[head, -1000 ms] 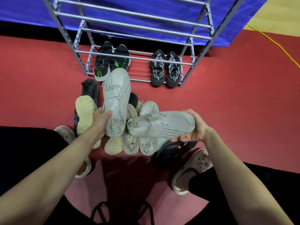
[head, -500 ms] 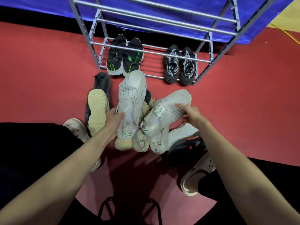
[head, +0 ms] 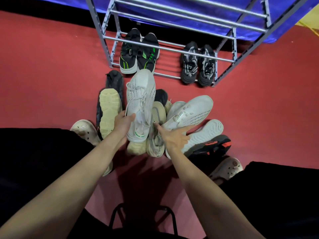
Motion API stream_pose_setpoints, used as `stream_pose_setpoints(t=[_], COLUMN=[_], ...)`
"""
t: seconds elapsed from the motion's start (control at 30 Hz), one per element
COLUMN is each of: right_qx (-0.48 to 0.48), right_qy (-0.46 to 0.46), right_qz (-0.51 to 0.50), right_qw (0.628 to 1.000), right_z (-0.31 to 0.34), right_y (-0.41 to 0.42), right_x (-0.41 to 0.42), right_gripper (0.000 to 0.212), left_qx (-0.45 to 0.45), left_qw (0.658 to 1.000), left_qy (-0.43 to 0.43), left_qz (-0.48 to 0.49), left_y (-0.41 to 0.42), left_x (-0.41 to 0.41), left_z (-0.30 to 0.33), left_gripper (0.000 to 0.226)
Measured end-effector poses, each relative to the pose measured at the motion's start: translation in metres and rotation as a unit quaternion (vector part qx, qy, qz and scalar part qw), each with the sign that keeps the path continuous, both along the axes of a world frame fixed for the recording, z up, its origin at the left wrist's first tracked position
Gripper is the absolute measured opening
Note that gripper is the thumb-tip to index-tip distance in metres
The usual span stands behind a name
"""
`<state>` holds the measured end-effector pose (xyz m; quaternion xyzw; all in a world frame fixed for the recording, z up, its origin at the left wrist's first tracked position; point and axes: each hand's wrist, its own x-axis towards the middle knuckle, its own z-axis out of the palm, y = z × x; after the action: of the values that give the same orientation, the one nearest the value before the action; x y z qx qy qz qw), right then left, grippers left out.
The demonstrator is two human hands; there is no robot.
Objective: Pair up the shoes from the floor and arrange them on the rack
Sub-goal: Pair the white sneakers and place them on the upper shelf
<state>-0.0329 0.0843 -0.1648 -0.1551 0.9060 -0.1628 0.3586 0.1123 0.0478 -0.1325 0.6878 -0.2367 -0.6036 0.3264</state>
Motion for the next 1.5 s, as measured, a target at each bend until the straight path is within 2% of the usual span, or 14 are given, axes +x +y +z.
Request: stream_pose_setpoints(t=[0.07,0.2,0.3,0.4,0.6,0.7,0.83,0.97,1.1,1.33,1.5], right_qx=[0.016,-0.035,-0.068,-0.092,-0.167,-0.164,-0.145,-0.130,-0.120,-0.131,-0.162], right_qy=[-0.002,-0.035,-0.029,-0.022,0.103,0.112,0.093,0.090,0.089,0.130,0.124], right_qz=[0.025,0.040,0.037,0.058,0.227,0.261,0.248,0.230,0.222,0.270,0.249], right_qw=[1.000,0.998,0.997,0.994,0.954,0.945,0.953,0.960,0.964,0.945,0.947], right_z=[-0.001,0.000,0.016,0.038,0.096,0.123,0.139,0.141,0.135,0.109,0.086], right_y=[0.000,0.002,0.011,0.012,-0.003,-0.021,-0.043,-0.064,-0.099,-0.175,-0.214], right_x=[0.003,-0.002,-0.012,-0.033,-0.093,-0.119,-0.146,-0.166,-0.188,-0.219,-0.229], right_gripper=[0.148,0.127,0.108,0.095,0.092,0.089,0.085,0.081,0.083,0.051,0.052], left_qx=[0.000,0.009,0.010,-0.006,-0.068,-0.103,-0.112,-0.115,-0.131,-0.125,-0.136], left_qw=[1.000,1.000,1.000,1.000,0.994,0.988,0.979,0.975,0.973,0.974,0.967], left_qy=[0.005,0.006,-0.003,-0.004,-0.001,0.012,0.023,0.023,0.027,0.095,0.112], left_qz=[0.001,-0.002,-0.012,-0.031,-0.082,-0.117,-0.166,-0.191,-0.187,-0.164,-0.185], left_y=[-0.001,-0.004,-0.007,-0.009,-0.028,-0.048,-0.080,-0.106,-0.142,-0.212,-0.249], left_x=[0.002,0.004,0.000,-0.008,-0.029,-0.048,-0.075,-0.110,-0.144,-0.189,-0.211], left_z=[0.001,0.002,0.007,0.022,0.056,0.075,0.090,0.097,0.093,0.074,0.046], left_gripper=[0.035,0.037,0.040,0.033,0.031,0.036,0.045,0.038,0.042,0.016,0.018])
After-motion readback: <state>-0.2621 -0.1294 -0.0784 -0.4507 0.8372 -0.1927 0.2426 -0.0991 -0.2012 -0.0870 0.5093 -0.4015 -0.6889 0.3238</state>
